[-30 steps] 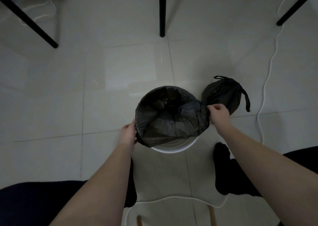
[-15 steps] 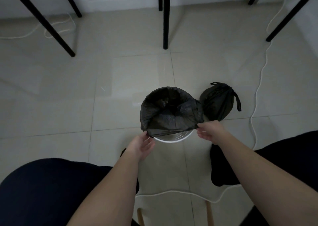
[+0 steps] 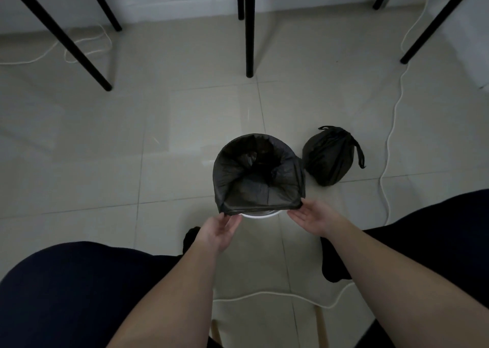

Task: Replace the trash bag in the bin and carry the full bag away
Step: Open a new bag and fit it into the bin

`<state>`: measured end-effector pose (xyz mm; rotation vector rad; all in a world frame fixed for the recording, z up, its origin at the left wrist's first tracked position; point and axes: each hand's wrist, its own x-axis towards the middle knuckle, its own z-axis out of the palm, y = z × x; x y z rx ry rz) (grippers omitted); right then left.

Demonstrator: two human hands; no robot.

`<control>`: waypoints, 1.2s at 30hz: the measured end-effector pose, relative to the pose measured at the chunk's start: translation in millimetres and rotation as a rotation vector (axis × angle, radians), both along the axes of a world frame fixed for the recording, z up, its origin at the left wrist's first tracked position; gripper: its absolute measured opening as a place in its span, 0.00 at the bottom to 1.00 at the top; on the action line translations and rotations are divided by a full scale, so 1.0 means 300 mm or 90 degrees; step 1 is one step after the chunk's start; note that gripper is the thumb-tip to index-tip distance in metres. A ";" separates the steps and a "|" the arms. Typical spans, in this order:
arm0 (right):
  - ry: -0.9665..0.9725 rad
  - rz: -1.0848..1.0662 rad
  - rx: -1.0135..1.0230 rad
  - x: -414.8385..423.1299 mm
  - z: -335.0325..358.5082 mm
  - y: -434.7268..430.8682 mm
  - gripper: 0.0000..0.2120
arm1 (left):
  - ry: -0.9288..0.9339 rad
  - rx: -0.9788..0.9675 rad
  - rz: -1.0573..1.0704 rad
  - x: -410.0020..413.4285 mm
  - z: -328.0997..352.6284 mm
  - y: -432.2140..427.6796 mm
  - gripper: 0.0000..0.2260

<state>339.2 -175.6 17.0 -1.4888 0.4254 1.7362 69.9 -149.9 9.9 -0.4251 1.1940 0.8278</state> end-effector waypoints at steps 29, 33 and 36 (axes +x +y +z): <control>-0.538 0.018 -0.035 0.058 -0.065 0.154 0.13 | 0.551 0.116 -0.231 -0.056 -0.101 0.212 0.07; -0.461 0.123 0.082 0.043 0.028 0.259 0.13 | 0.434 0.214 -0.380 -0.017 0.025 0.289 0.12; -0.381 0.233 0.094 0.029 0.029 0.286 0.17 | 0.356 0.190 -0.414 -0.021 0.038 0.302 0.16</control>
